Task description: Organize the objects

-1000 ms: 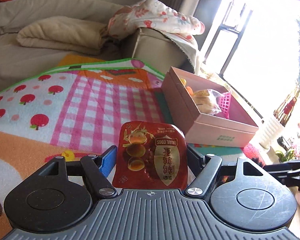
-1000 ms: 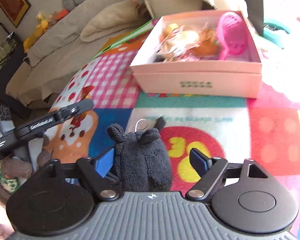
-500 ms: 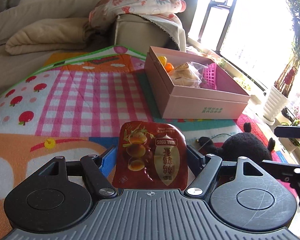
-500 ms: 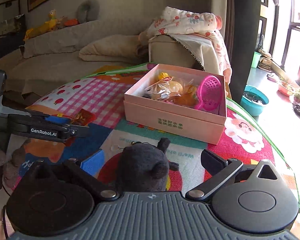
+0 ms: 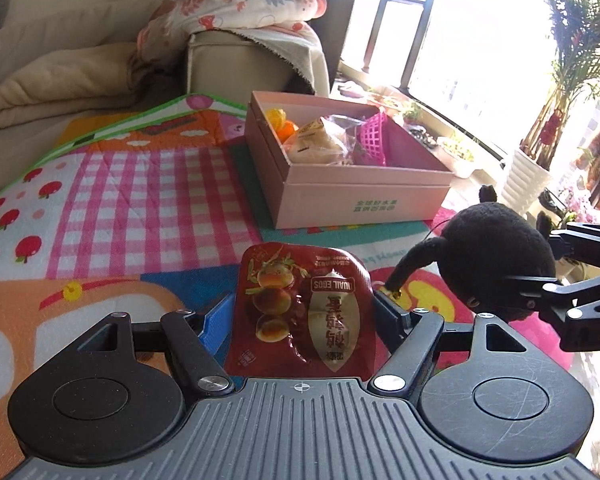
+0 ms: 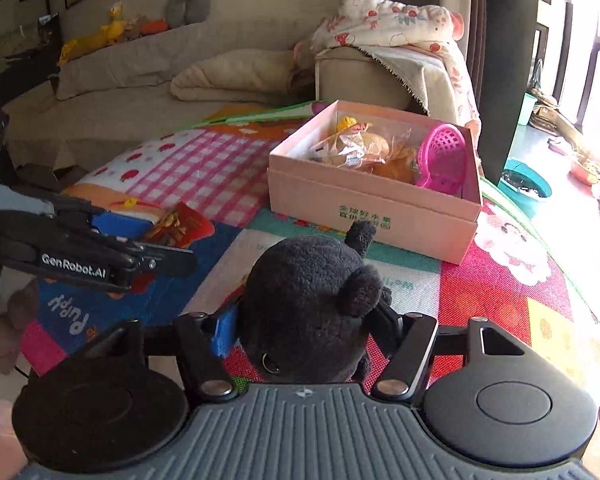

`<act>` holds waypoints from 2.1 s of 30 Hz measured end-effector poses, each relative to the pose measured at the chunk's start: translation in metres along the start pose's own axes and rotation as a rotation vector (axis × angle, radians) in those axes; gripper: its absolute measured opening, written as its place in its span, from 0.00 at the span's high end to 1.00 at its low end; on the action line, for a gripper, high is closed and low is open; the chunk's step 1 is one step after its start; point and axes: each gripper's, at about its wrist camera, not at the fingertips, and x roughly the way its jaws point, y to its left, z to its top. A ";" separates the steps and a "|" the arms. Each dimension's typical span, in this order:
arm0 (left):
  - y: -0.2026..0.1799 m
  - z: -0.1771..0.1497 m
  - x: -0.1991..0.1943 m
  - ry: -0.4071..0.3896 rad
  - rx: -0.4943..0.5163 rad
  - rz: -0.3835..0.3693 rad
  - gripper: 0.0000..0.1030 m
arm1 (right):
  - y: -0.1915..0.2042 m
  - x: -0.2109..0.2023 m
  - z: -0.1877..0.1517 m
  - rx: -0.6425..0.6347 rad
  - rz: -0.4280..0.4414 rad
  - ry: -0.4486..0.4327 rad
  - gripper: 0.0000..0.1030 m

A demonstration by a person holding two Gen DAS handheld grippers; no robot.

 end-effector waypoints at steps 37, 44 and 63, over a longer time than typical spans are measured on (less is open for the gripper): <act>-0.001 0.110 0.060 -0.296 -0.108 -0.155 0.26 | -0.076 0.015 -0.028 -0.084 -0.423 -0.099 0.11; -0.008 0.090 0.051 -0.271 -0.061 -0.151 0.26 | -0.203 0.027 -0.087 0.542 -0.329 -0.036 0.14; 0.004 0.054 0.043 -0.256 -0.235 0.075 0.26 | -0.202 -0.031 -0.242 0.911 -0.565 -0.100 0.03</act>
